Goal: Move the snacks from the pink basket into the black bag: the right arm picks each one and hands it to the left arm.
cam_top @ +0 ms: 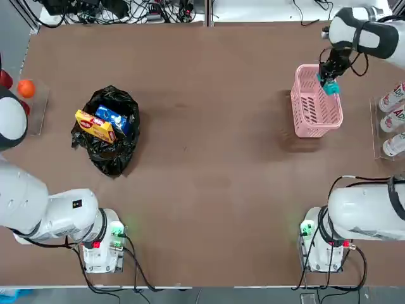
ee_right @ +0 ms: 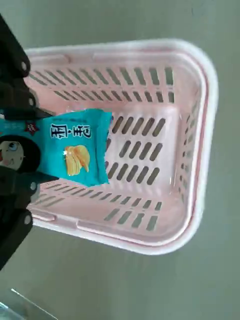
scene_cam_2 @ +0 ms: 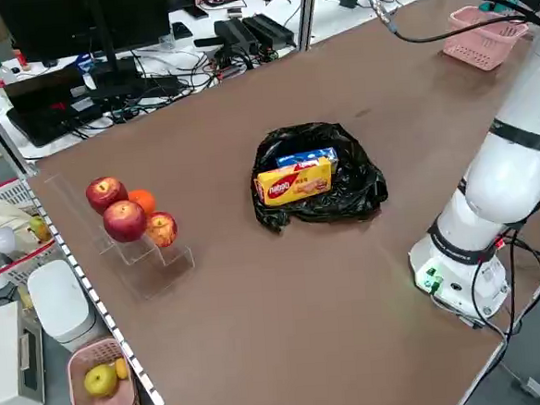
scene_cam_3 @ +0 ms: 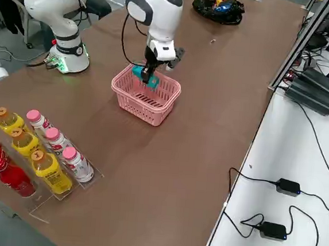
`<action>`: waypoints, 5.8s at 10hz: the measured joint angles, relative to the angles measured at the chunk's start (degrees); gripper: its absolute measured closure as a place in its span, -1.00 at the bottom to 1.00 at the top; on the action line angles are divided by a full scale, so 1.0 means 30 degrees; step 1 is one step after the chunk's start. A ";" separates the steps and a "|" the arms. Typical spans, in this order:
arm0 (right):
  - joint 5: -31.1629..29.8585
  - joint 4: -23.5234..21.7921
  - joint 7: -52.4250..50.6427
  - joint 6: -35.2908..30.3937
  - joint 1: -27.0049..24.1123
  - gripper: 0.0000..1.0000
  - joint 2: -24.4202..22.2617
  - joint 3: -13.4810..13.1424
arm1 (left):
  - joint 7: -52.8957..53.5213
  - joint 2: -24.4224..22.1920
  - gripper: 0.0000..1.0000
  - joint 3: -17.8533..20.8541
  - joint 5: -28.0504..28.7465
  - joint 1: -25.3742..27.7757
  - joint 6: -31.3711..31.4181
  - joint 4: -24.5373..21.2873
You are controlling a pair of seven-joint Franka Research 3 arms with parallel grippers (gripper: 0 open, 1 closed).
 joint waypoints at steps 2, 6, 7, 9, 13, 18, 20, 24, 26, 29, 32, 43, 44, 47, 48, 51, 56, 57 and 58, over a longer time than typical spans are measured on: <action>0.1594 0.1372 0.1950 -0.1676 0.0566 0.22 0.0051 0.0006 | 0.0007 0.0004 -1.00 0.0008 -0.0001 0.0342 -0.0021 -0.0005; 0.4693 0.2378 0.7918 -0.2123 0.2152 0.22 0.0337 0.0057 | -0.1079 0.0339 -1.00 0.0013 -0.1610 0.1010 -0.0065 -0.0088; 0.5402 0.2686 0.9366 -0.2382 0.2441 0.22 0.0527 0.0055 | -0.1930 0.0502 -1.00 0.0016 -0.2454 0.1330 -0.0067 -0.0094; 0.6305 0.3300 1.1088 -0.2754 0.3098 0.22 0.0869 0.0061 | -0.3015 0.0871 -1.00 0.0020 -0.4237 0.1669 -0.0118 -0.0211; 0.6560 0.4404 0.9046 -0.3127 0.5825 0.23 0.1131 0.0105 | -0.5900 0.1172 -1.00 -0.0250 -0.7030 0.1659 0.1113 -0.1195; 0.4672 1.0409 0.7106 -0.2014 1.2863 0.26 0.3835 0.0157 | -0.8220 0.1150 -1.00 -0.2217 -0.9156 0.1525 0.3691 -0.2597; 0.3052 1.1996 0.6911 0.0547 1.5265 0.29 0.5333 0.0147 | -0.8829 0.1129 -1.00 -0.2738 -1.0358 0.1506 0.3773 -0.2625; 0.2354 1.3453 0.3747 0.5439 1.6482 0.32 0.6772 0.0090 | -0.9614 0.1081 -0.93 -0.3448 -1.1828 0.1477 0.3853 -0.2652; 0.2344 1.5613 0.3412 0.6382 1.7380 0.32 0.8190 0.0079 | -0.9549 0.1085 -0.90 -0.4276 -1.1936 0.1467 0.3859 -0.2661; 0.2334 1.7553 0.3600 0.9749 1.8625 0.32 1.0697 0.0019 | -0.9450 0.1062 -0.89 -0.5880 -1.1933 0.1426 0.3927 -0.2635; 0.2280 1.8445 0.3908 1.0141 1.9103 0.30 1.1312 -0.0066 | -0.9386 0.1008 -0.78 -0.6593 -1.1900 0.1399 0.3931 -0.2676; 0.2125 1.8690 0.4802 1.0131 2.0508 0.28 1.1347 -0.1042 | -0.8154 0.1592 0.52 -0.6841 -1.0413 0.0296 0.4041 -0.3104; 0.2124 1.8700 0.4859 1.0132 2.0521 0.27 1.1346 -0.1044 | -0.8133 0.1592 0.68 -0.6845 -1.0413 0.0297 0.4040 -0.3102; 0.2124 1.8717 0.4907 1.0138 2.0523 0.24 1.1346 -0.1062 | -0.8126 0.1592 0.98 -0.6852 -1.0401 0.0305 0.3936 -0.3099; 0.2124 1.8722 0.4911 1.0138 2.0525 0.22 1.1345 -0.1062 | -0.8126 0.1592 0.98 -0.6851 -1.0386 0.0324 0.3849 -0.3098; 0.2124 1.8753 0.4953 1.0138 2.0531 0.15 1.1346 -0.1062 | -0.8126 0.1592 0.98 -0.6847 -1.0385 0.0404 0.3670 -0.3097; 0.2124 1.8797 0.5277 1.0133 2.0568 0.07 1.1346 -0.1062 | -0.8126 0.1598 0.98 -0.6802 -1.0360 0.0502 0.3285 -0.3067; 0.2124 1.8808 0.5293 1.0134 2.0568 -0.21 1.1345 -0.1086 | -0.8126 0.1598 0.98 -0.6793 -1.0116 0.0557 0.3059 -0.3069; 0.2124 1.8832 0.5302 1.0136 2.0568 -0.47 1.1345 -0.1128 | -0.8126 0.1599 0.98 -0.6792 -0.9893 0.0599 0.2876 -0.3074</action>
